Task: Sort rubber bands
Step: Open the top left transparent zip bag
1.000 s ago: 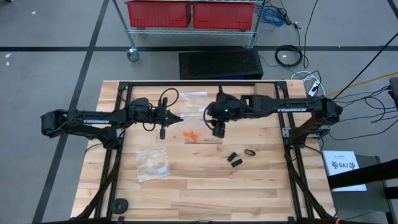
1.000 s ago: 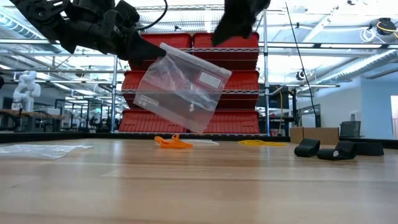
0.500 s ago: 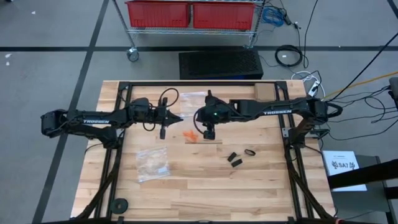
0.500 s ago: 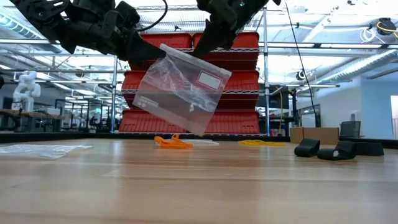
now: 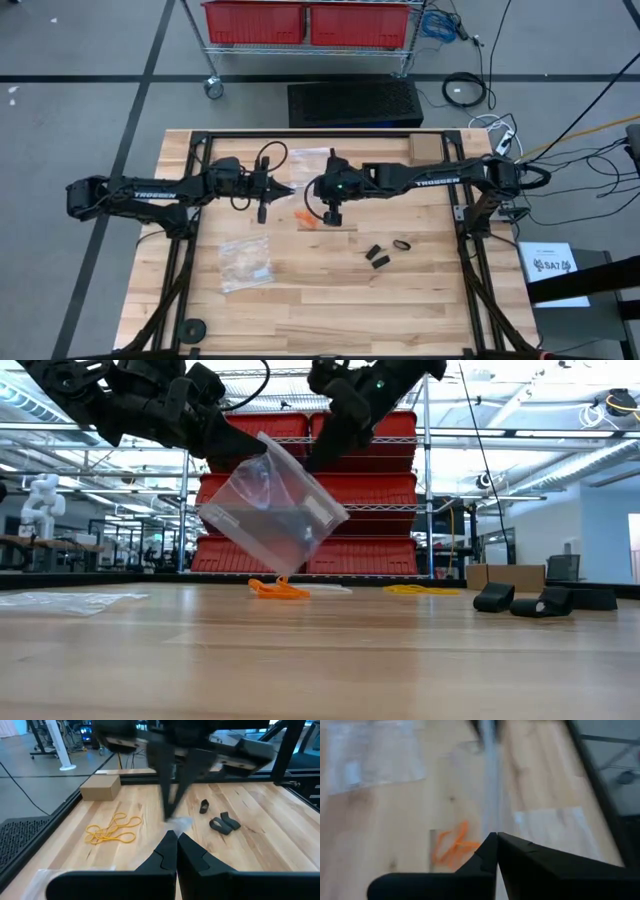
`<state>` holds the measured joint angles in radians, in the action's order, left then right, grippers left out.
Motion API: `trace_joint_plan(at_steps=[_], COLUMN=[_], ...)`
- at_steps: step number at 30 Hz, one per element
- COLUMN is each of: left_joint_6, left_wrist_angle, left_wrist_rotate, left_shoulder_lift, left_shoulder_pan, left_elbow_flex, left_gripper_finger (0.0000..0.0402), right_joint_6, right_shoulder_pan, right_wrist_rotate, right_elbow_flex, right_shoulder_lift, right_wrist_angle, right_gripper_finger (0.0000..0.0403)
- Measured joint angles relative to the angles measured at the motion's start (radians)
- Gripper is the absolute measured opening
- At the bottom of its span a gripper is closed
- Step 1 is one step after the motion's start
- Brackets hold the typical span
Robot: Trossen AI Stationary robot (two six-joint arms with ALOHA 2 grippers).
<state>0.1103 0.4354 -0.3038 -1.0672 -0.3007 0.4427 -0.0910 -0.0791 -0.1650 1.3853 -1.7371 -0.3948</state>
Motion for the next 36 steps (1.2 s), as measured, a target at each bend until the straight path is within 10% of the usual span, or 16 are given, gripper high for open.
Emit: trace_joint_plan(at_steps=[36], left_joint_6=[-0.026], left_wrist_angle=[-0.023], left_wrist_rotate=[0.035], left_shoulder_lift=[0.000], left_shoulder_pan=[0.015], left_elbow_flex=[0.000], left_gripper_finger=[0.0000], right_joint_6=[-0.030], right_shoulder_pan=[0.032], right_wrist_rotate=[-0.044], right_elbow_flex=[0.001], right_shoulder_lift=[0.038], right_wrist_angle=[0.011], right_gripper_finger=[0.0000])
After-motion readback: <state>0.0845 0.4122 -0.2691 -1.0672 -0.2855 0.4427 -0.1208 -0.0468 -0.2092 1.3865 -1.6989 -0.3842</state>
